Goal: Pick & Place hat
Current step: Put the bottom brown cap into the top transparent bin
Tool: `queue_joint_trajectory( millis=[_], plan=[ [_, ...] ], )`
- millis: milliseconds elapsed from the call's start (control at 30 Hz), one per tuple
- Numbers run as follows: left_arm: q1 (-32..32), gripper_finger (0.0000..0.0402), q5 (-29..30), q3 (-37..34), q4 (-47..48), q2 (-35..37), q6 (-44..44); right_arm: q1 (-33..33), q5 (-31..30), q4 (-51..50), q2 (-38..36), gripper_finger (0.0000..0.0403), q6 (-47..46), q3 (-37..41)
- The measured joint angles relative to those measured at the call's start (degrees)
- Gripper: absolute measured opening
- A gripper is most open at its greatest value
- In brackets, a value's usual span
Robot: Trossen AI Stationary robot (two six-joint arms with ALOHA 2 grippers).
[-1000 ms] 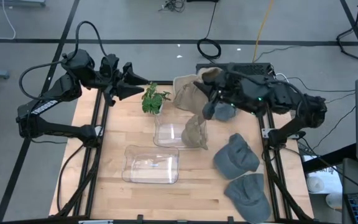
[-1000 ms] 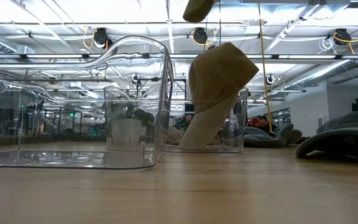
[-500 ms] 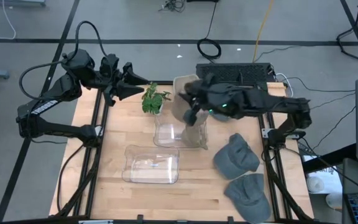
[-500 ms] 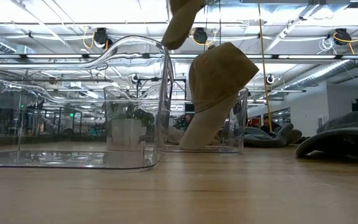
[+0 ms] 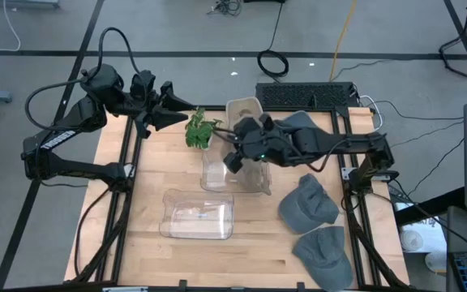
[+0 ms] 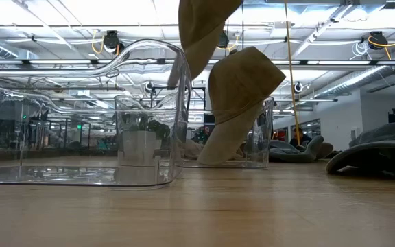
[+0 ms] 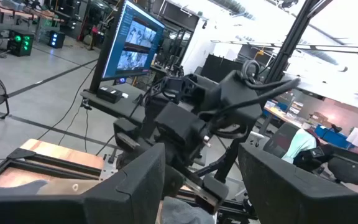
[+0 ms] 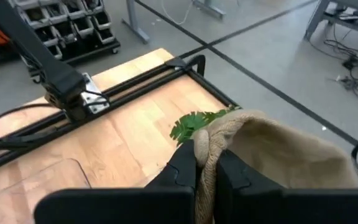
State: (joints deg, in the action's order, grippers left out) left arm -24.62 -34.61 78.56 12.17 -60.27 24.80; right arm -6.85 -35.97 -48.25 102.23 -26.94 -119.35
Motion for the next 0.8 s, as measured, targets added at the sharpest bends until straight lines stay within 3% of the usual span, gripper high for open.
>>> queue_joint_trajectory(
  millis=[367,800],
  plan=[
    [0.0,0.0214,0.02,0.0,0.0,0.0,0.17,-1.22,-0.54,-2.16,2.02,0.0005,-9.95,0.25],
    [0.0,0.0214,-1.38,0.0,0.0,0.0,0.15,-2.4,0.2,2.83,1.87,0.0005,-16.55,12.19]
  ],
)
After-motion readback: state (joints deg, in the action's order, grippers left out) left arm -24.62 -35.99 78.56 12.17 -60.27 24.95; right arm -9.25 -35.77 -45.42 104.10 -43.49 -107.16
